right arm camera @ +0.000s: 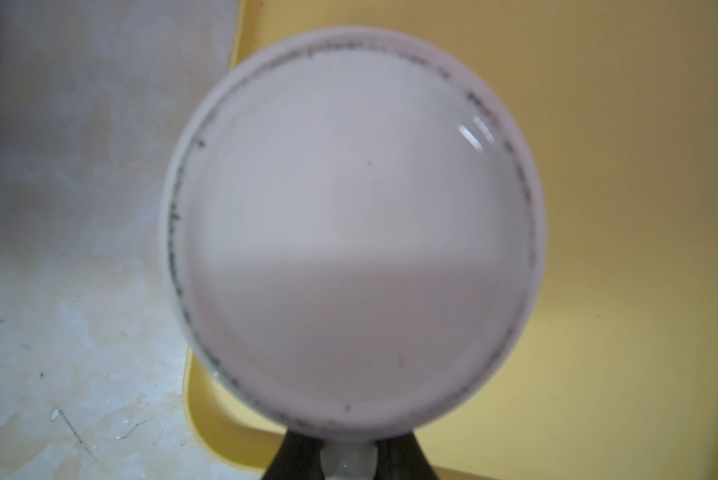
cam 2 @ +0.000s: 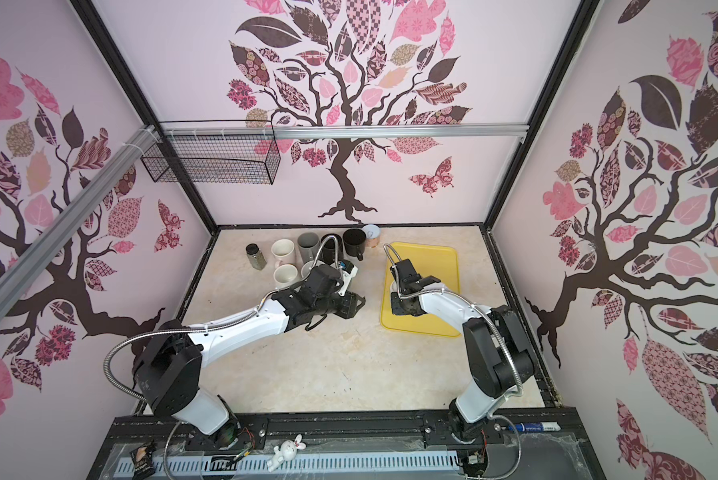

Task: Turn the mug right side up
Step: 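Lift the white mug off the tray with right gripper toward left gripper, then hold the mug handle with both grippers and rotate the mug opening upward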

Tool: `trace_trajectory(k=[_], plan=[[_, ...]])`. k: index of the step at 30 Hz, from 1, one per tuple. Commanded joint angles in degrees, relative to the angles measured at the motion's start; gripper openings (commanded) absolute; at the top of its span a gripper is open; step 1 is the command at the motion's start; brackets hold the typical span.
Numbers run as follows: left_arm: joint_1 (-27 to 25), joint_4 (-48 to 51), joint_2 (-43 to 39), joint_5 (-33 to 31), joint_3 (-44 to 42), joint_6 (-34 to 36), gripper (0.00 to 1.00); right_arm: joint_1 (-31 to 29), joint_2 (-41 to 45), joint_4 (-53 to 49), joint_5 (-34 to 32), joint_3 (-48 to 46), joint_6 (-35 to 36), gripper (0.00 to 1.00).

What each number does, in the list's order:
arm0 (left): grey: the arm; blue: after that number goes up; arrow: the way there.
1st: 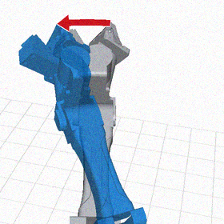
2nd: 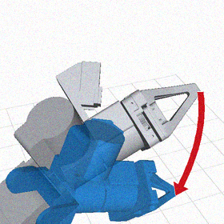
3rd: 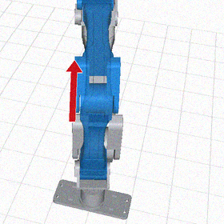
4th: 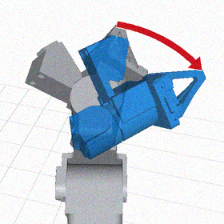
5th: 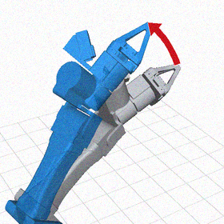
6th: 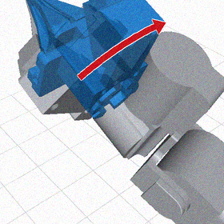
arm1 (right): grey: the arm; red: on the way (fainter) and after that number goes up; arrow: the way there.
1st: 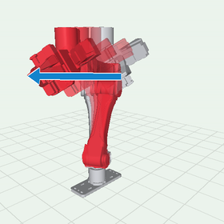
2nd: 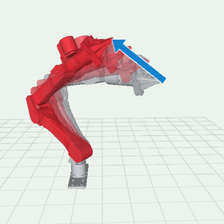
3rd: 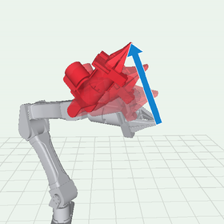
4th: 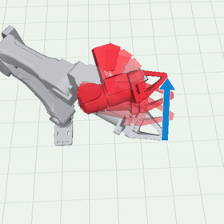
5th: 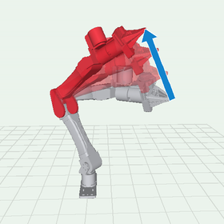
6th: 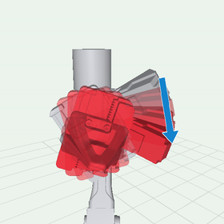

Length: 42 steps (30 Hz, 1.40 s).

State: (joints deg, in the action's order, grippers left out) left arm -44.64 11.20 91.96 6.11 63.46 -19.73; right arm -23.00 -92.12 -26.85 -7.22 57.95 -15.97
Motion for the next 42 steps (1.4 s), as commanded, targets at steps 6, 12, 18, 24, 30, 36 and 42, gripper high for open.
trace_trajectory(k=[6, 12, 18, 24, 30, 36, 42], plan=[[0.5, -4.0, -9.3, -6.7, -5.3, -2.2, 0.52, -0.1, 16.5, 9.3, -0.6, -3.0, -0.1, 0.0], [2.1, -7.4, -15.2, -6.8, -8.3, -6.6, 0.56, 0.0, 26.1, 23.1, 4.8, -10.2, -7.0, 0.0], [8.1, -16.3, -19.9, 5.1, -14.7, -19.7, 0.58, 0.0, 29.4, 35.7, 17.3, -12.5, -17.0, 0.0], [10.5, -24.7, -21.0, 12.5, -17.8, -28.2, 0.57, 0.0, 26.1, 56.2, 31.8, -15.9, -34.7, 0.0], [10.5, -31.7, -17.6, 20.7, -14.9, -33.8, 0.6, -0.1, 20.4, 71.4, 38.9, -16.7, -48.5, 0.0], [10.5, -35.8, -12.2, 25.2, -11.6, -41.1, 0.6, -0.2, 19.4, 75.2, 40.0, -16.7, -51.9, 0.0], [10.5, -40.9, -8.2, 28.2, -10.6, -43.7, 0.59, -0.1, 18.2, 77.8, 41.6, -17.4, -53.9, 0.0]])
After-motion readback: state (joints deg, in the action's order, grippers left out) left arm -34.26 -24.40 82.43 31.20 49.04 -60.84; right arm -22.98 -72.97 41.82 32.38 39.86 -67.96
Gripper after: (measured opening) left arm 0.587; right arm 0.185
